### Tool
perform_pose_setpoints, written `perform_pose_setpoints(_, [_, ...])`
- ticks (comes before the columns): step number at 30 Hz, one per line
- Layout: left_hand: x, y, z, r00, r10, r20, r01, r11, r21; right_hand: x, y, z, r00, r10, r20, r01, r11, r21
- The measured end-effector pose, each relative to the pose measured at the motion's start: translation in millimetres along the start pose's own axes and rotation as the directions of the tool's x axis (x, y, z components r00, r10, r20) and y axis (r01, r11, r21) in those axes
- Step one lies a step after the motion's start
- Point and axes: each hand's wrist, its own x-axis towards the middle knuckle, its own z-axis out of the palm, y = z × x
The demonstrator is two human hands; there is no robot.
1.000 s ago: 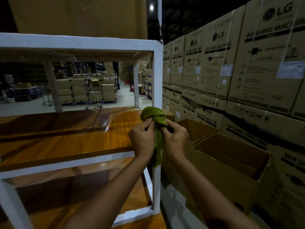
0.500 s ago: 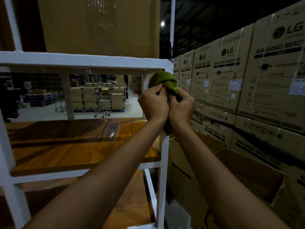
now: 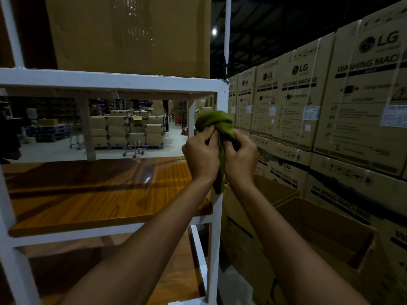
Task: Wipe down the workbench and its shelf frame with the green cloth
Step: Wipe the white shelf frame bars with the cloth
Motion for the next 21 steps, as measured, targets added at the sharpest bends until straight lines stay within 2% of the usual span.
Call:
perform_pose_setpoints(12, [-108,-50,-31,0.964,-0.239,0.117,0.232,0.970,0.070,-113,72,-18,0.983,0.166,0.084,-0.169,0.985,0.033])
perform_pose_setpoints(21, [-110,-47,-28,0.945,-0.314,0.088,0.309,0.949,0.065,-113,78,-16,0.979,0.194,0.061,-0.196,0.980,0.021])
